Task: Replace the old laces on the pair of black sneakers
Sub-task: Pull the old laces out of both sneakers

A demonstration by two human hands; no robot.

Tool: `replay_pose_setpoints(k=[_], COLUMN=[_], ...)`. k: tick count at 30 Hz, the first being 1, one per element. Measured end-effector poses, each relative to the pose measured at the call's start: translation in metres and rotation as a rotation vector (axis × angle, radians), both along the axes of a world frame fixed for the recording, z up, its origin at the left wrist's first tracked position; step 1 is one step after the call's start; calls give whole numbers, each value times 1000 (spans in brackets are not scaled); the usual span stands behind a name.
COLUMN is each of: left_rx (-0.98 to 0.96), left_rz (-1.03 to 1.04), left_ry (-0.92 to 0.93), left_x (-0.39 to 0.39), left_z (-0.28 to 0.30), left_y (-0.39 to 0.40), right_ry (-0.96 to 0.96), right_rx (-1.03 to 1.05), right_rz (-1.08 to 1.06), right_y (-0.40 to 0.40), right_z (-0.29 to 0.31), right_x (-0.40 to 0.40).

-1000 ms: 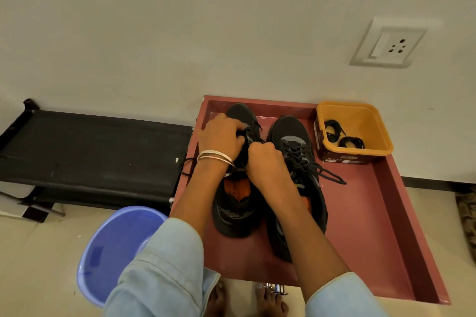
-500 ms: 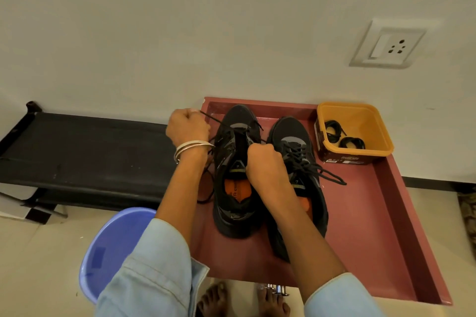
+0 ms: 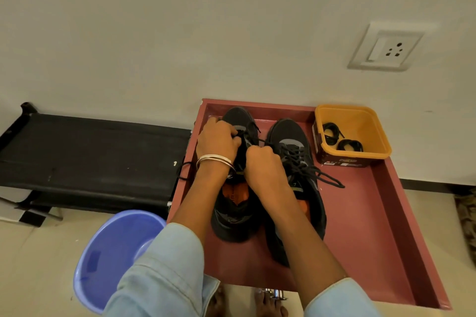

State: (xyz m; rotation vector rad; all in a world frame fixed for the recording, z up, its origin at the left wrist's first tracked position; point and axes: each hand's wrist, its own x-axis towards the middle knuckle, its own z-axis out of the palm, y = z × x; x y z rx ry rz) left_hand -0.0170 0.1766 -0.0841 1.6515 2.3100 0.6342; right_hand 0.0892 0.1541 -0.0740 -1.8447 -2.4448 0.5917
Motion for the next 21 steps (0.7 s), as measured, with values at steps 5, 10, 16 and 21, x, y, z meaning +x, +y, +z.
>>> replay_pose_setpoints(k=[5, 10, 16, 21], left_rx=[52, 211, 360, 256], left_rz=[50, 348, 386, 73], left_ry=[84, -192, -422, -312], left_x=[7, -13, -31, -19], left_z=[0, 14, 20, 9], left_y=[-1, -3, 0, 3], right_ry=[3, 20, 23, 15], right_rx=[24, 50, 37, 35], right_rz=[-4, -13, -24, -16], right_y=[-1, -2, -1, 0], right_z=[-2, -2, -2, -2], right_x=[0, 0, 0, 0])
